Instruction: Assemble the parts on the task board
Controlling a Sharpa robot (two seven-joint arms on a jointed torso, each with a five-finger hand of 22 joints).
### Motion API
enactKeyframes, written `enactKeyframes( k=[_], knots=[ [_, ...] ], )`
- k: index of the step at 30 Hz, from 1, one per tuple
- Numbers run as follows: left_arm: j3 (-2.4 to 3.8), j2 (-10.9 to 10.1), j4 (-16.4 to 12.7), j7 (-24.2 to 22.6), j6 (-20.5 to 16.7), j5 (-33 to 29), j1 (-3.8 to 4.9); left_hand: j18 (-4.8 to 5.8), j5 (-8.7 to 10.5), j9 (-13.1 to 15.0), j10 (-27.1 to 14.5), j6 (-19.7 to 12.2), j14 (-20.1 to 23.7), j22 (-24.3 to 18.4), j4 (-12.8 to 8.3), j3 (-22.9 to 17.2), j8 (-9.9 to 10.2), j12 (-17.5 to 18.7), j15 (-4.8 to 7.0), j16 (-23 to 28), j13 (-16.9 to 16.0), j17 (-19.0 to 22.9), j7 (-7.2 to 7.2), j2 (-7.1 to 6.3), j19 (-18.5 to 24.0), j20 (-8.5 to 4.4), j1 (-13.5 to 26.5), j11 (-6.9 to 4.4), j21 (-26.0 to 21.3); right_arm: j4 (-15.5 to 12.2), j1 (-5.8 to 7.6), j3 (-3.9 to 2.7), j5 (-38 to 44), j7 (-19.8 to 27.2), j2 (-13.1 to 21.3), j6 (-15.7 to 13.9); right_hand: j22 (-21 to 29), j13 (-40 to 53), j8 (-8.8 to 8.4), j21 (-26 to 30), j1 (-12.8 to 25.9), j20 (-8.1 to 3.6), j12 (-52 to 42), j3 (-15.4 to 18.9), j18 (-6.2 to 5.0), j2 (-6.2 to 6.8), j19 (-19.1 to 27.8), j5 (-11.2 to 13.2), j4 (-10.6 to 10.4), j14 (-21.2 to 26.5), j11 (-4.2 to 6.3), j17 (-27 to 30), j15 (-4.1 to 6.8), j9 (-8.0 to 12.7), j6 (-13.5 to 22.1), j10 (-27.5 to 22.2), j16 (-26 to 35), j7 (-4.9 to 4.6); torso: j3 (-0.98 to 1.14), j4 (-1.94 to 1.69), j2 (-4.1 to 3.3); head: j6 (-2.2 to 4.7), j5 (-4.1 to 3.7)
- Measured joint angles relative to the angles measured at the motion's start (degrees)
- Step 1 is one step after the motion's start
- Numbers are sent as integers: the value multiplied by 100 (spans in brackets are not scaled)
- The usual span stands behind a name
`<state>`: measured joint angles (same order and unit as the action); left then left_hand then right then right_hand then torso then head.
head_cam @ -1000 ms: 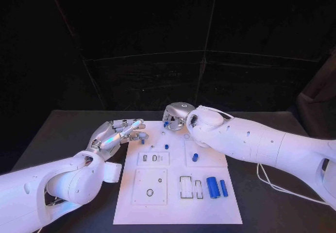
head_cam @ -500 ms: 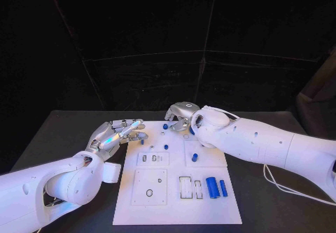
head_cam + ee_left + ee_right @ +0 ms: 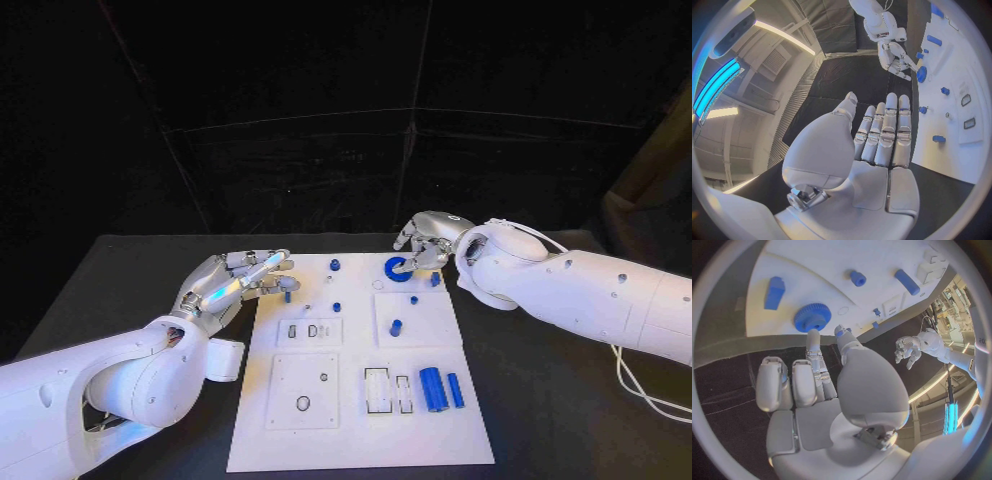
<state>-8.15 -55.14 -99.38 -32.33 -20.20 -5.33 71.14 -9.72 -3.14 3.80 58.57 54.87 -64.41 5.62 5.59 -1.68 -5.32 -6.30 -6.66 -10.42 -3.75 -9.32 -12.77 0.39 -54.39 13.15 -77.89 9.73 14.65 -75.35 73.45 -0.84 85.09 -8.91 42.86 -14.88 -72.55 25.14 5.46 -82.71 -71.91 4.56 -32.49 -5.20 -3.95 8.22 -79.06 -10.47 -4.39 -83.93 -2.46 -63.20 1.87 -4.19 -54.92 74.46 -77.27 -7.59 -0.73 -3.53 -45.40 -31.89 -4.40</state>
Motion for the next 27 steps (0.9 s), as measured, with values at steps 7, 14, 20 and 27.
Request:
enactKeyframes(
  k=[7,14,20,27],
  knots=[
    [0,14,39,1,16,0,0,0,0,0,0,0,0,0,-15,-16,0,0,0,0,-1,-5,0,23,0,0,-23,0,0,-27,0,-7,-158,-243,145,266,-240,1625,-36,-109,-505,66,-1297,455,-2,52,-103,-52,-714,-10,-63,-564,-34,8,179,-213,-312,-66,1,-1,-2,11,-34],
    [-1,36,67,5,34,0,0,0,0,0,0,0,0,-6,-31,0,0,0,0,23,-1,-5,0,23,0,0,-23,0,0,75,0,-9,-172,-390,38,433,-239,1986,-36,-138,-666,86,-1565,458,-2,37,-123,-120,-827,-10,-82,-697,-34,13,225,-231,-374,-76,-3,-12,-10,7,-55],
    [-1,43,83,10,44,0,0,0,0,0,0,0,0,-6,-31,0,0,0,0,23,-1,-4,0,23,0,0,-23,0,0,158,0,-11,-143,-451,-80,514,-239,2313,-36,-150,-734,86,-1841,452,-3,-31,-163,-153,-866,-10,-71,-846,-34,12,224,-156,-447,-76,-10,-21,-10,-9,-62],
    [-1,52,89,18,58,0,0,0,0,1,0,0,0,-5,-31,0,0,0,0,23,-2,-4,0,23,0,0,-23,0,0,246,0,-12,-65,-490,-190,571,-238,2710,2,-201,-862,86,-2189,416,1,-115,-203,-162,-862,-10,-61,-1014,-34,2,202,-44,-537,-53,-14,-22,-10,-32,-61]
  ],
)
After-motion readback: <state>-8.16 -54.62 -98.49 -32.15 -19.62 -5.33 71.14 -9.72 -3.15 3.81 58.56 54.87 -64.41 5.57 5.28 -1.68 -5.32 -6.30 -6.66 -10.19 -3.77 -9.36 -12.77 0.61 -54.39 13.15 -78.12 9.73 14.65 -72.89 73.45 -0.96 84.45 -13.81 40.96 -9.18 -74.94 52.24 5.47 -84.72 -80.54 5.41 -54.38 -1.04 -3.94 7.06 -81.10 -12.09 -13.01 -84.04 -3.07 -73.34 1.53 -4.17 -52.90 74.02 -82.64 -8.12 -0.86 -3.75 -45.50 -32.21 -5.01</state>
